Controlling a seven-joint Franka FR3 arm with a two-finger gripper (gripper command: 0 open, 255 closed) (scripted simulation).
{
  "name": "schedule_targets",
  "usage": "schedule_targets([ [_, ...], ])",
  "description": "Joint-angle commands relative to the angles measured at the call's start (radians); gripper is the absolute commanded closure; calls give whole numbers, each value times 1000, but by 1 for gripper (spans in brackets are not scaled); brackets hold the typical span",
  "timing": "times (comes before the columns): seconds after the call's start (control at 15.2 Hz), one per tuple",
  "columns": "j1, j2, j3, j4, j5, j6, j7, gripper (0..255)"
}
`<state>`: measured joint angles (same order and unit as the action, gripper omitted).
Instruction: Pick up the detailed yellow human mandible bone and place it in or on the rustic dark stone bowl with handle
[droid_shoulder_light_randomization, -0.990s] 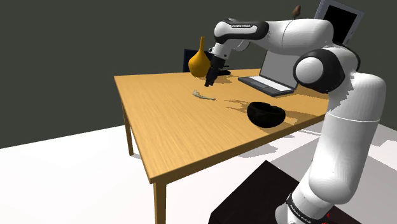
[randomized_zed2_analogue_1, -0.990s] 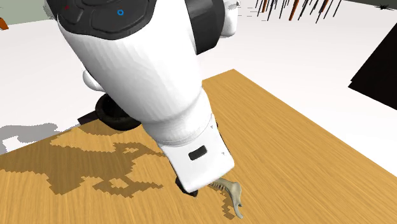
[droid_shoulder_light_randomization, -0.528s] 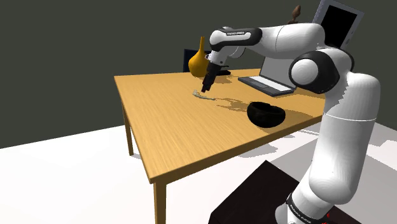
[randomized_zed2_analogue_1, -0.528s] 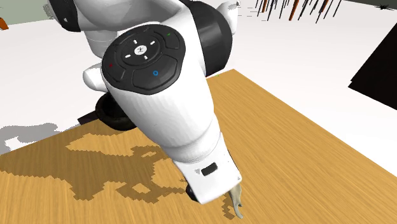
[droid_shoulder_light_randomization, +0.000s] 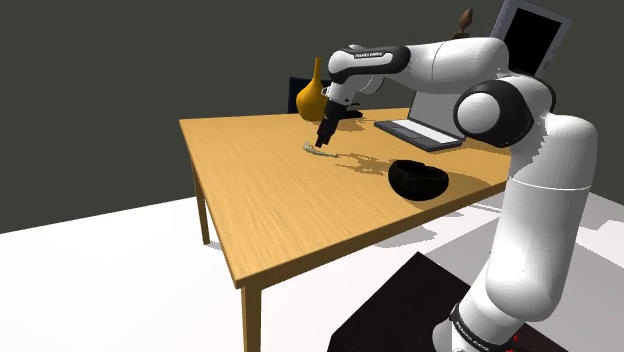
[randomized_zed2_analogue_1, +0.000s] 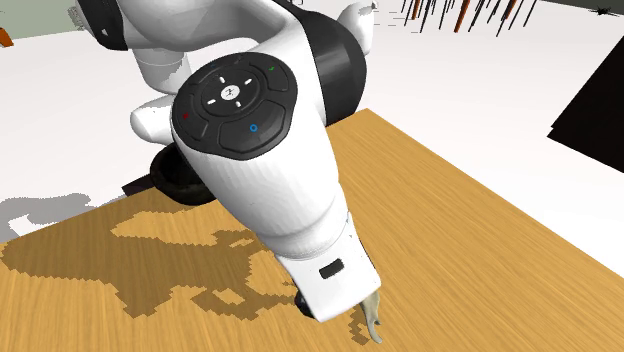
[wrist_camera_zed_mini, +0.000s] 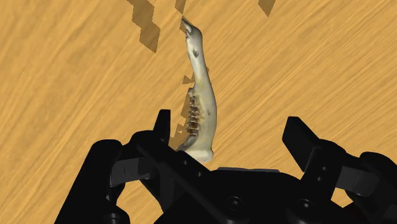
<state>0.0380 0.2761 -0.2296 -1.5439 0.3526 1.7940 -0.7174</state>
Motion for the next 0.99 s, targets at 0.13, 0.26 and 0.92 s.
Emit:
schedule_targets([
  [0.13, 0, 0, 0, 0, 0, 0, 0, 255],
  [0.26, 0, 0, 0, 0, 0, 0, 0, 255],
  [0.92, 129, -53, -11, -114, -272, 258, 142, 0],
])
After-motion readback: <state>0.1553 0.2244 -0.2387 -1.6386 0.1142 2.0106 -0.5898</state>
